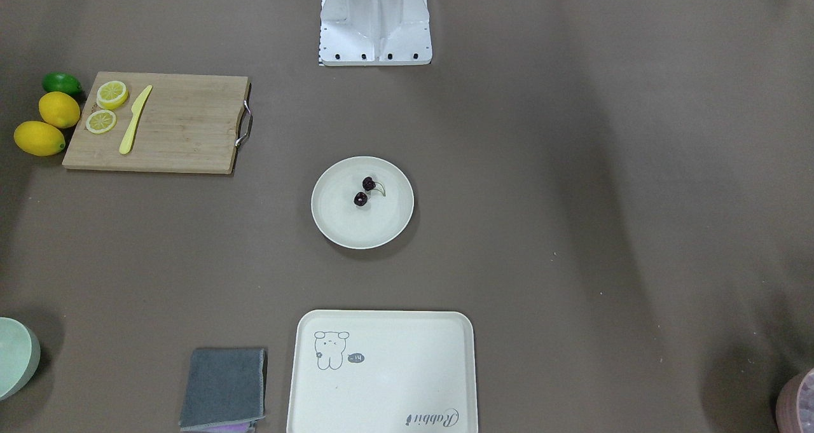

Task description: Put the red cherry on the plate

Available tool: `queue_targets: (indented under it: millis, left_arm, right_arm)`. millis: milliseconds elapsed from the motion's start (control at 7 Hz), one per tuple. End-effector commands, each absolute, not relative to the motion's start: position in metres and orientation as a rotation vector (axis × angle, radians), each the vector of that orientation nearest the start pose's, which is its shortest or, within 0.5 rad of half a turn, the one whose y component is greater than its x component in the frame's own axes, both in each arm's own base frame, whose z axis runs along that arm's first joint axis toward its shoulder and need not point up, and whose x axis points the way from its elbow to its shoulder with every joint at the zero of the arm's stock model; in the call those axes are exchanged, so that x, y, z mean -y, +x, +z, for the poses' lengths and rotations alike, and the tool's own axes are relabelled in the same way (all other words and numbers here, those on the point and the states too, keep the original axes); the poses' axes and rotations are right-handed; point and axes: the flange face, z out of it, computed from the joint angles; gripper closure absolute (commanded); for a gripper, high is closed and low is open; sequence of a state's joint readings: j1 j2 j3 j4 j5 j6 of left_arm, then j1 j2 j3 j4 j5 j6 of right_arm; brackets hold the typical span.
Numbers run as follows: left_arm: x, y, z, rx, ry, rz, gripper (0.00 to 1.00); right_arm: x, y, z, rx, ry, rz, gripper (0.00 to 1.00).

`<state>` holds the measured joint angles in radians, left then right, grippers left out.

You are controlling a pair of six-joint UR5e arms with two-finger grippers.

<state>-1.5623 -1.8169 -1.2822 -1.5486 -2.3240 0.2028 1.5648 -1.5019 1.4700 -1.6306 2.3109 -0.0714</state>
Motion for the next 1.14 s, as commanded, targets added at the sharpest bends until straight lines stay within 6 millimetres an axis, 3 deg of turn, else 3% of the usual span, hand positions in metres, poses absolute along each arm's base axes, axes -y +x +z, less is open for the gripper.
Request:
queue_targets:
  millis: [0, 1000]
  left_arm:
    - [0.5911, -0.0604, 0.6696, -0.759, 0.013, 0.176, 0.02]
    - [0.5894, -0.0595, 0.6699, -0.759, 0.015, 0.181, 0.02]
  right_arm:
    - [0.5143, 0.0653, 0.6784, 0.764, -0.055, -0.034, 0.00]
    - [0.5180, 0.0675, 0.6765, 0.734, -0.038, -0.067, 0.00]
